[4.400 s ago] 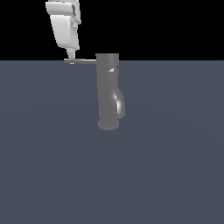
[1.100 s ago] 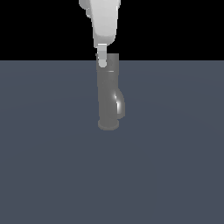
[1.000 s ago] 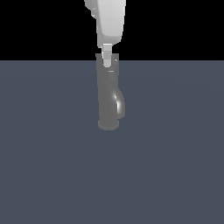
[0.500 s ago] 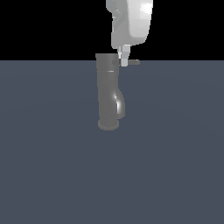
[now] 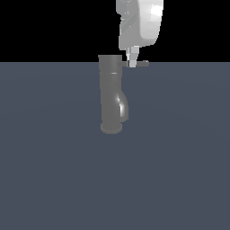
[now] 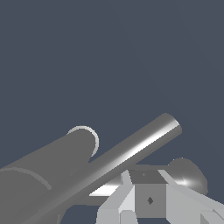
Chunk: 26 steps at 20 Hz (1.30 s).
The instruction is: Turn on the faucet by rotating a designated handle.
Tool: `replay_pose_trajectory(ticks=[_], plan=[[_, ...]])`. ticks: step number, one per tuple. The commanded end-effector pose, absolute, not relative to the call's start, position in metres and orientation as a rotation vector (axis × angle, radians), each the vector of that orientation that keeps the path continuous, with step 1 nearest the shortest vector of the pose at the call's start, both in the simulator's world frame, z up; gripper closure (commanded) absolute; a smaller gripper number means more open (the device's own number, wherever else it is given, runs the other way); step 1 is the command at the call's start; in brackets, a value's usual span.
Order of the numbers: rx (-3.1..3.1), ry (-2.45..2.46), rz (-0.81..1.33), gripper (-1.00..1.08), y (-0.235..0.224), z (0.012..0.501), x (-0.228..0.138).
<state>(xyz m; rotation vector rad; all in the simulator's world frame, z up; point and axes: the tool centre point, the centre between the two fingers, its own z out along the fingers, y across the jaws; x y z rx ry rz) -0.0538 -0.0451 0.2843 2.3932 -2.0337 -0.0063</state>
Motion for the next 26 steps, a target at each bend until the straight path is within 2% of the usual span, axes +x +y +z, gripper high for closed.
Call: replay_pose_trajectory(ticks=[1,26], plan=[[2.386,-2.044,-0.001,1.08,-0.053,0.284,-0.047],[2.367,-2.066,0.000,1.08,-0.098,0.284,0.004]])
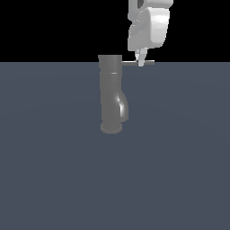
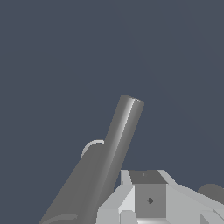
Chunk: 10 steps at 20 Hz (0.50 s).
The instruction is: Turn on the faucet by rotating a designated handle.
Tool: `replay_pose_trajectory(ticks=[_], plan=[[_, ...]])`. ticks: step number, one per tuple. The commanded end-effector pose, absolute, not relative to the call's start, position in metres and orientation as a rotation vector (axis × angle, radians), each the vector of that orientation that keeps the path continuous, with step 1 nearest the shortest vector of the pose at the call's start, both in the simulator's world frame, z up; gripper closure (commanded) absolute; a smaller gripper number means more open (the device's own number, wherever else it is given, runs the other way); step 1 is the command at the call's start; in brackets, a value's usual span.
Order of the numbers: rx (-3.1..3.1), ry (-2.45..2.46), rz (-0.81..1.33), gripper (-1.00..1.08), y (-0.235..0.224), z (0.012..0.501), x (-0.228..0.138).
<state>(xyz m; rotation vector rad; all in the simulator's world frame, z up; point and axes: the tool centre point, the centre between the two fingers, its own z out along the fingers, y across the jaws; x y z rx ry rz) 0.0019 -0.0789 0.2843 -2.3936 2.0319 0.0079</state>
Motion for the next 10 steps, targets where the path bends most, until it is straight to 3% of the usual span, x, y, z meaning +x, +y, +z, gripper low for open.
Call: replay_pose_trajectory(ticks=[1,10], plan=[[-2.366,2.066,0.000,1.08,-0.099,0.284,0.006],[-2.359,2.074,0.000,1.08,-0.115,0.284,0.024]])
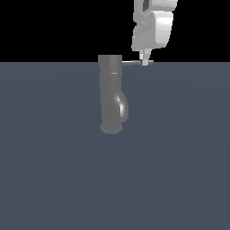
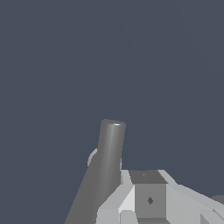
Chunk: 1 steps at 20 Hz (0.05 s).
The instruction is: Turn on the faucet by rotating a designated handle.
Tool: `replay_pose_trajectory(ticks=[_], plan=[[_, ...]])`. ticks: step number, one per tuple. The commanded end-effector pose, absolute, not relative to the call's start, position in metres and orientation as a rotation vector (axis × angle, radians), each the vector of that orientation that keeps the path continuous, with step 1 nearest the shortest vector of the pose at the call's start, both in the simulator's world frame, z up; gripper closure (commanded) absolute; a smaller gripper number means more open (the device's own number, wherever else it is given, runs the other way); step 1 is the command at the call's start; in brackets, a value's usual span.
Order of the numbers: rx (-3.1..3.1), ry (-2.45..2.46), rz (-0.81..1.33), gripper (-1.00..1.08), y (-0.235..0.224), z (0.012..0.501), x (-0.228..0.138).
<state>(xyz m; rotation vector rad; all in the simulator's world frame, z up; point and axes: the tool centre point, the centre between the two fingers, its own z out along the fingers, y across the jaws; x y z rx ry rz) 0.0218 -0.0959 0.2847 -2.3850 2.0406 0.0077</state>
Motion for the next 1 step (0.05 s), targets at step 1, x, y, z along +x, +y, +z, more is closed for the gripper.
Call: replay_pose_trajectory(ticks=[1], plan=[[-2.359,2.074,0.000,1.08,-0.1149,0.2842,0.0235]])
